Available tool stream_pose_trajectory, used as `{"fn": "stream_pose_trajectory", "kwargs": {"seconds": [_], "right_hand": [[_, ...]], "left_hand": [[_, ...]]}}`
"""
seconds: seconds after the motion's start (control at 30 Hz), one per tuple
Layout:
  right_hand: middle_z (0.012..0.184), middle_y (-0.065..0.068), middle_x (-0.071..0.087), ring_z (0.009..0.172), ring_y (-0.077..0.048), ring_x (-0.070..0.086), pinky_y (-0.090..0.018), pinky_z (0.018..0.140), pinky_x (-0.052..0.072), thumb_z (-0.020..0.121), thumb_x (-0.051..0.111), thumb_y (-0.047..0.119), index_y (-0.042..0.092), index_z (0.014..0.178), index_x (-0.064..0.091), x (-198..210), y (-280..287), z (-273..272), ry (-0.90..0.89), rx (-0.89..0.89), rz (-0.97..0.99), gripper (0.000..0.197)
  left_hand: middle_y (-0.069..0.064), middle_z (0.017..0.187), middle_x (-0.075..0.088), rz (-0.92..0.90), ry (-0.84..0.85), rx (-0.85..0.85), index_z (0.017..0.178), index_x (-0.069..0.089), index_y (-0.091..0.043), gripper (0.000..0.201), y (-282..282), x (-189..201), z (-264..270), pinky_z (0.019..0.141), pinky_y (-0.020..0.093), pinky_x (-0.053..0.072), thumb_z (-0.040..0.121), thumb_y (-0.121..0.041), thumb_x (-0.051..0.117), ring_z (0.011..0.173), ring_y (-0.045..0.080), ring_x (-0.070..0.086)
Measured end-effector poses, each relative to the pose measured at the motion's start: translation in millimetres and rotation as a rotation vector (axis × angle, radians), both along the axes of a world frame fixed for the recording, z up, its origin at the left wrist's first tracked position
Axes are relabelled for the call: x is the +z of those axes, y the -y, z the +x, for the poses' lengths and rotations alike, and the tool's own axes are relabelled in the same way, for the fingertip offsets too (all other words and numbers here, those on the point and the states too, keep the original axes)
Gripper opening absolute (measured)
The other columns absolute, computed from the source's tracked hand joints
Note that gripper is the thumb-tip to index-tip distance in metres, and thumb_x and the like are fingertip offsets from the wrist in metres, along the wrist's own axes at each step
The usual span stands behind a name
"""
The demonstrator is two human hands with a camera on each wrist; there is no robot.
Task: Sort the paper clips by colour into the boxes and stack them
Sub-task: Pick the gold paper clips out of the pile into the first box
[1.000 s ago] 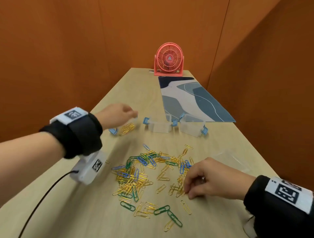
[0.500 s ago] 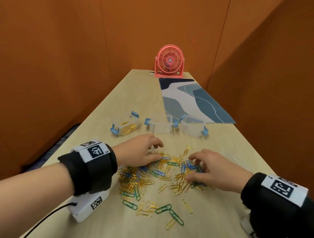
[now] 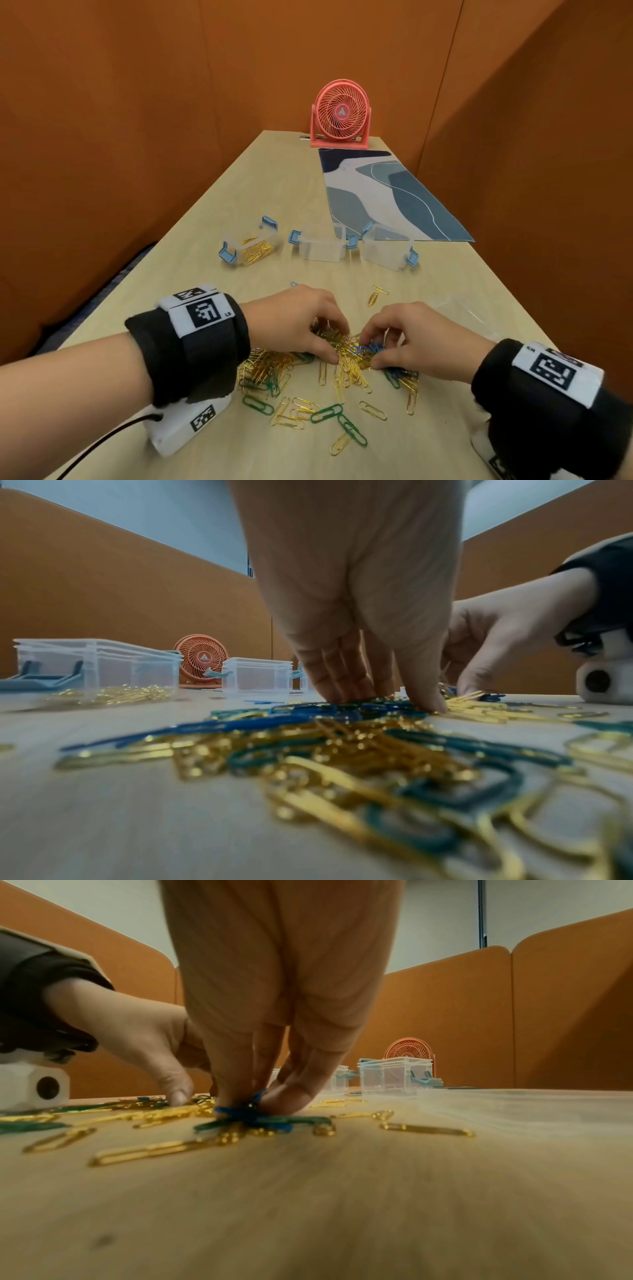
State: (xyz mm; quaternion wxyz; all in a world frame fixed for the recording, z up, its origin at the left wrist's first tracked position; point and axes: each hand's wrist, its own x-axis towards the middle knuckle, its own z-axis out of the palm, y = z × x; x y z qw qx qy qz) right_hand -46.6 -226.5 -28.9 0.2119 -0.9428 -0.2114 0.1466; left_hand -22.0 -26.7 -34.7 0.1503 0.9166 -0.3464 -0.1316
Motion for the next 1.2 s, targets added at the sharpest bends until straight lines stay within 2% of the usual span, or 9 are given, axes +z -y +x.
{"fn": "stream_pose_trajectory", "kwargs": {"seconds": [0.2,0.37,0.57,0.67,0.77,0.87,1.0,1.13,1.2], "right_hand": [[0.096,0.007,0.061,0.071,-0.001,0.048,-0.007,0.063,0.038,0.086,0.059,0.017,0.026,0.1,0.067,-4,6,5,0.12,-0.056,-0.078,0.019],[0.099,0.009,0.055,0.085,-0.005,0.05,-0.017,0.076,0.044,0.086,0.056,0.021,0.028,0.105,0.063,-3,7,4,0.164,-0.105,-0.093,0.021],[0.102,0.014,0.053,0.09,0.0,0.051,-0.008,0.072,0.04,0.075,0.072,0.043,0.035,0.106,0.063,2,-1,-1,0.141,0.041,0.031,0.033],[0.106,0.014,0.054,0.094,-0.002,0.05,-0.012,0.08,0.042,0.069,0.075,0.047,0.034,0.11,0.062,1,-1,0,0.11,0.048,-0.005,0.045],[0.114,0.014,0.054,0.107,-0.004,0.047,-0.019,0.093,0.039,0.075,0.069,0.049,0.034,0.118,0.06,0,0,1,0.144,0.07,-0.074,0.046],[0.128,0.014,0.05,0.122,-0.007,0.04,-0.027,0.104,0.033,0.084,0.058,0.049,0.036,0.128,0.053,-2,1,3,0.195,0.131,-0.216,0.046],[0.127,0.011,0.052,0.12,-0.01,0.04,-0.03,0.102,0.034,0.09,0.053,0.042,0.035,0.13,0.051,-3,-6,7,0.223,0.173,-0.273,0.041],[0.115,0.004,0.057,0.11,-0.013,0.051,-0.029,0.096,0.042,0.086,0.063,0.031,0.025,0.118,0.062,-3,-18,9,0.195,0.157,-0.159,0.033],[0.123,0.004,0.052,0.115,-0.013,0.048,-0.026,0.098,0.04,0.084,0.066,0.031,0.025,0.123,0.057,-3,-20,8,0.187,0.161,-0.104,0.04]], "left_hand": [[-0.013,0.119,0.052,-0.155,0.018,-0.143,0.119,0.061,-0.033,0.05,2,3,-17,0.093,0.011,0.035,0.072,-0.045,0.075,0.109,-0.004,0.043],[-0.014,0.128,0.046,-0.007,-0.012,-0.301,0.126,0.056,-0.037,0.046,0,-3,-17,0.102,0.018,0.03,0.082,-0.045,0.066,0.118,-0.001,0.034],[-0.007,0.103,0.061,-0.105,-0.059,-0.187,0.109,0.069,-0.025,0.026,-14,-5,-15,0.087,0.022,0.044,0.084,-0.03,0.067,0.096,0.005,0.054],[-0.014,0.09,0.057,-0.094,-0.067,-0.11,0.103,0.069,-0.022,0.018,-16,-6,-16,0.077,0.008,0.041,0.086,-0.027,0.066,0.081,-0.002,0.052],[-0.019,0.084,0.06,-0.175,-0.108,0.007,0.094,0.067,-0.026,0.008,-21,2,-14,0.075,0.009,0.042,0.088,-0.027,0.063,0.079,-0.003,0.055],[-0.02,0.072,0.061,-0.38,-0.415,0.199,0.092,0.067,-0.023,0.007,-32,17,-12,0.073,0.014,0.045,0.088,-0.02,0.062,0.068,-0.004,0.055],[-0.004,0.07,0.061,-0.715,-0.97,0.415,0.102,0.068,-0.007,0.026,-46,31,-8,0.057,0.018,0.05,0.082,-0.015,0.054,0.062,0.007,0.055],[0.004,0.069,0.057,-0.872,-1.083,0.578,0.092,0.063,-0.003,0.021,-46,31,-4,0.051,0.02,0.051,0.093,-0.011,0.044,0.059,0.013,0.056],[0.007,0.07,0.06,-0.918,-1.06,0.664,0.09,0.061,-0.002,0.024,-44,27,1,0.05,0.021,0.052,0.096,-0.009,0.039,0.059,0.015,0.058]]}}
